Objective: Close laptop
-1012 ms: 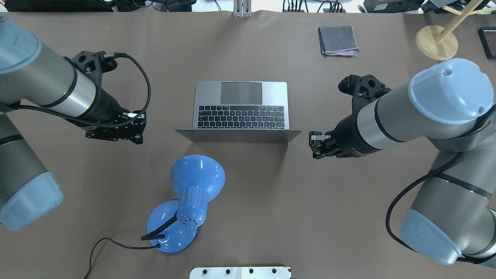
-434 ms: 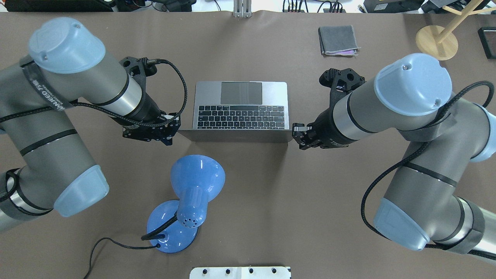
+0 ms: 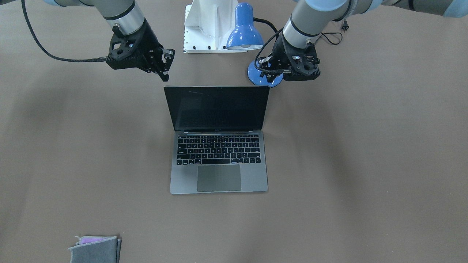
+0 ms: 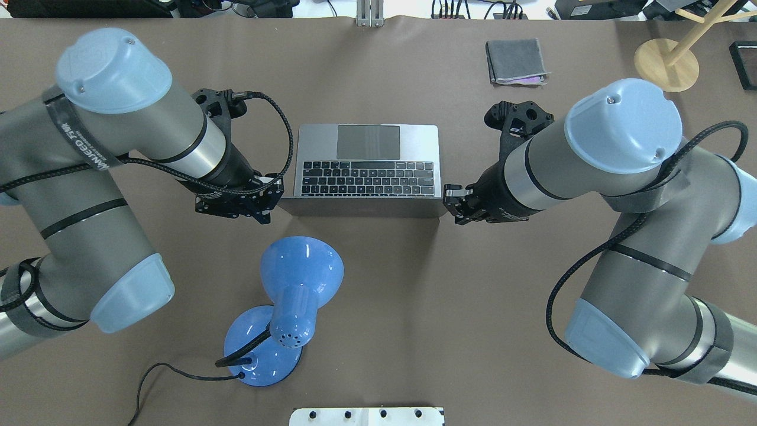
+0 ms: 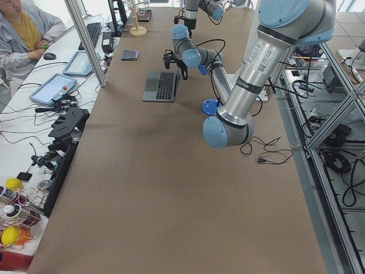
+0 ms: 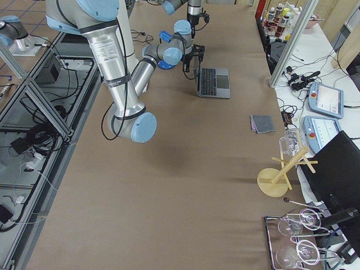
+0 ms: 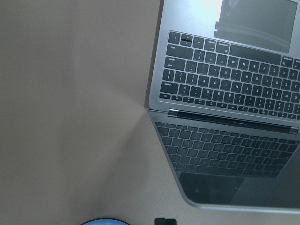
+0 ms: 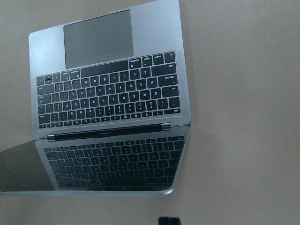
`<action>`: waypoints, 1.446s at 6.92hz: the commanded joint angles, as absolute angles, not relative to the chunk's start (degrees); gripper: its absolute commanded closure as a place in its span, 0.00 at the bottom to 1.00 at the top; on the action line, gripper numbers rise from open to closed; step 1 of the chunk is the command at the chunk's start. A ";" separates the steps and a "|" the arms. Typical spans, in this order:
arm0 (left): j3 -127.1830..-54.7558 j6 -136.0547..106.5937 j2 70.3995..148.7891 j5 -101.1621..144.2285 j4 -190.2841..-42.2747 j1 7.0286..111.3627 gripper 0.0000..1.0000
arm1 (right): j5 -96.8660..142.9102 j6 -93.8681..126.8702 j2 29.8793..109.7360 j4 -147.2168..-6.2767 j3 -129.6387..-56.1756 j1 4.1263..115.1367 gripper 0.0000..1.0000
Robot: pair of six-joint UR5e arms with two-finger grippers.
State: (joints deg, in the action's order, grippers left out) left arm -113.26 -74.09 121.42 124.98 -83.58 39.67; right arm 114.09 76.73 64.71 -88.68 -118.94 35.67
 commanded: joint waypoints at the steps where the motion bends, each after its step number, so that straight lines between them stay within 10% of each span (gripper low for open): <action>1: -111.63 -74.09 123.03 125.07 -83.76 39.46 1.00 | 113.56 76.64 63.03 -88.68 -116.56 36.38 1.00; 10: -98.73 -73.56 123.84 117.95 -101.91 43.14 1.00 | 113.82 74.89 51.35 -87.89 -98.39 42.71 1.00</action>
State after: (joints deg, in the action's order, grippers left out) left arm -101.56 -73.59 123.83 118.52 -97.67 41.74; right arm 113.79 75.45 53.73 -87.99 -102.40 42.18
